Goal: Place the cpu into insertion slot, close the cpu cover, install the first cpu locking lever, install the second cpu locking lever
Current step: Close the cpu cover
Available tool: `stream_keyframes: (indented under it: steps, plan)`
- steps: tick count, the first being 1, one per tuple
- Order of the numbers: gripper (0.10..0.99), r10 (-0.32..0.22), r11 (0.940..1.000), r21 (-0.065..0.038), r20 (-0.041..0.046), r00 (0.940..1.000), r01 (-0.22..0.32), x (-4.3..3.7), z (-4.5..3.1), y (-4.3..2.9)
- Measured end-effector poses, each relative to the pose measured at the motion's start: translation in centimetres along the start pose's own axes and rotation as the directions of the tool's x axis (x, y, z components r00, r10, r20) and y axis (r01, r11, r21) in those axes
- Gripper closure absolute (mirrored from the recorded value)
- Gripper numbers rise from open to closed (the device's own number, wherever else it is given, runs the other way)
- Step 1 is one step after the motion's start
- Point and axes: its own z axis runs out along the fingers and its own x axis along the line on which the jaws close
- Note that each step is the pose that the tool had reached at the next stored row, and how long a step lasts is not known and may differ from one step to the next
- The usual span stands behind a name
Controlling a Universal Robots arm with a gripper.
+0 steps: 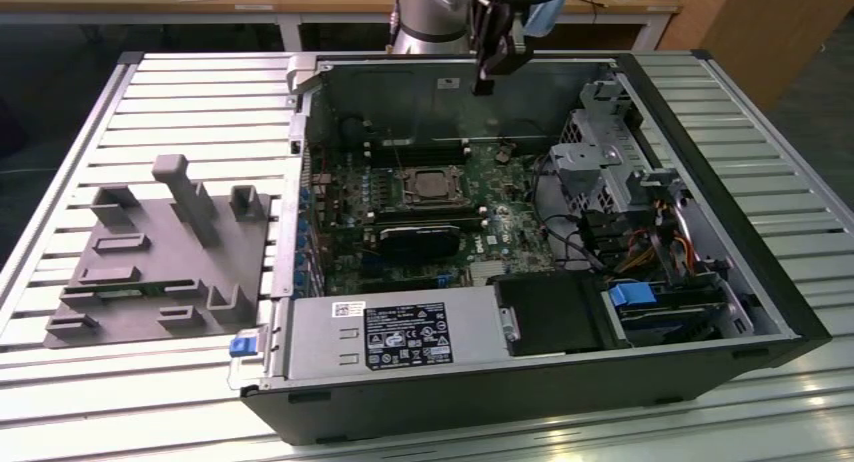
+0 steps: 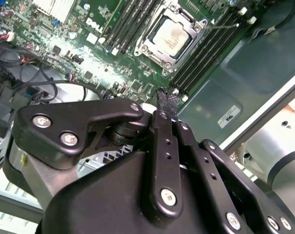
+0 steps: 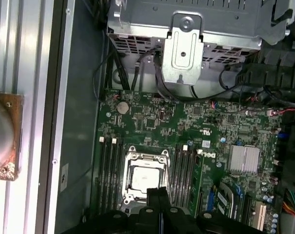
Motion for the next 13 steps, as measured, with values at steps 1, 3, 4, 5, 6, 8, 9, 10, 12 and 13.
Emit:
stream_keyframes:
  steps: [1, 3, 4, 5, 6, 8, 9, 10, 12, 13]
  plan:
    - [0.984, 0.0, 1.0, -0.002, -0.0007, 1.0, 0.0, 0.0, 0.1, -0.25]
    - [0.984, 0.0, 1.0, -0.004, -0.0019, 1.0, 0.0, 0.01, 0.37, -0.59]
    - [0.984, 0.0, 1.0, -0.005, -0.0021, 1.0, 0.0, 0.01, 0.54, -0.69]
    - [0.984, 0.0, 1.0, -0.005, -0.0021, 1.0, 0.0, 0.01, 0.73, -0.75]
    - [0.984, 0.0, 1.0, -0.006, -0.0022, 1.0, 0.0, 0.01, 0.91, -0.79]
    - [0.984, 0.0, 1.0, -0.006, -0.0021, 1.0, 0.0, 0.01, 1.27, -0.86]
    - [0.984, 0.0, 1.0, -0.006, -0.0021, 1.0, 0.0, 0.02, 1.47, -0.91]
    - [0.984, 0.0, 1.0, -0.006, -0.0021, 1.0, 0.0, 0.02, 1.65, -0.98]
    - [0.984, 0.0, 1.0, -0.007, -0.0021, 1.0, 0.0, 0.04, 2.03, -1.23]
    - [0.984, 0.0, 1.0, -0.007, -0.0021, 1.0, 0.0, 0.05, 2.22, -1.38]
